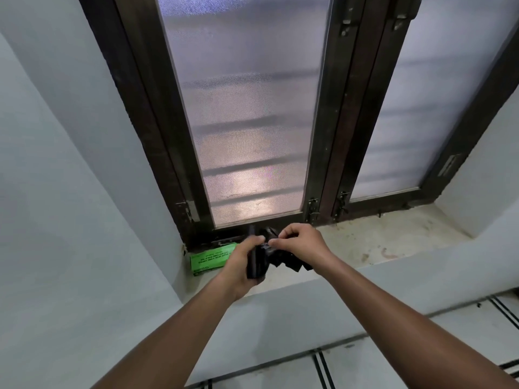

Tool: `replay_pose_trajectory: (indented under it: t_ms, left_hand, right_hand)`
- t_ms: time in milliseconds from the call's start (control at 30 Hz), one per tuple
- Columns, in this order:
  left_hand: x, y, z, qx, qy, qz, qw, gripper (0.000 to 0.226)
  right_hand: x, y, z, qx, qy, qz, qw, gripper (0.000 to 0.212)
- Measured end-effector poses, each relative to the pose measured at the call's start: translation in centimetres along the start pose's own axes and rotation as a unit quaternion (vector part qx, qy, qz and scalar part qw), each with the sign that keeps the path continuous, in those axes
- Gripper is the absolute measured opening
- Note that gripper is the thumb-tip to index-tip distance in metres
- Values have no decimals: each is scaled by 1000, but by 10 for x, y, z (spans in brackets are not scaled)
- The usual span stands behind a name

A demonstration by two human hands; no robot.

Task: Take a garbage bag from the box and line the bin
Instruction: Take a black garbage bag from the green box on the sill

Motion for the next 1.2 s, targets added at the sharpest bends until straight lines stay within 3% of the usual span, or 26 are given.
replay_pose_trajectory:
  t_ms: [67,167,300,533,600,700,833,967,1067,1200]
  left_hand:
    - [0,0,0,14,-9,-12,1000,36]
    - [0,1,1,-18,-25,-8,999,29]
    - [1,1,5,-20,-28,-4,999,29]
    - [2,-1,2,-47,-14,16,999,47]
    - [2,-2,3,-42,-13,14,999,52]
    - [-2,-5,2,-33,6,5,999,53]
    - [-2,-4,4,-14,-16,-16,1000,47]
    - [-3,-6,5,-4,-31,-20,999,50]
    - [-2,-9,5,-7,-16,-15,1000,52]
    - [-5,-11,-1,-6,0,-21,1000,35]
  right_hand:
    - [0,0,0,-14,-9,18,1000,36]
    - [1,-2,2,-41,-20,40,998,29]
    - [-1,-3,3,15,31,35,999,19]
    - [0,-3,-5,16,81,19,996,52]
    - [-2,-2,-2,13,61,-1,998,43]
    - [-3,-3,1,1,35,-1,999,9]
    - [-5,-3,4,-37,-9,15,999,35]
    - [-5,-1,3,-49,1,41,998,11]
    - [-8,5,-1,-31,29,32,999,27]
    - [-9,6,-4,-31,45,4,999,42]
Point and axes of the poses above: each hand's wrist, its own x-axis towards the middle knuckle, its own z-axis out of the back of the hand, y = z × x, the point moved 5 cm from there along x, towards the middle knuckle, and after that the axes turned 4 degrees about y, right-handed, at the moved point
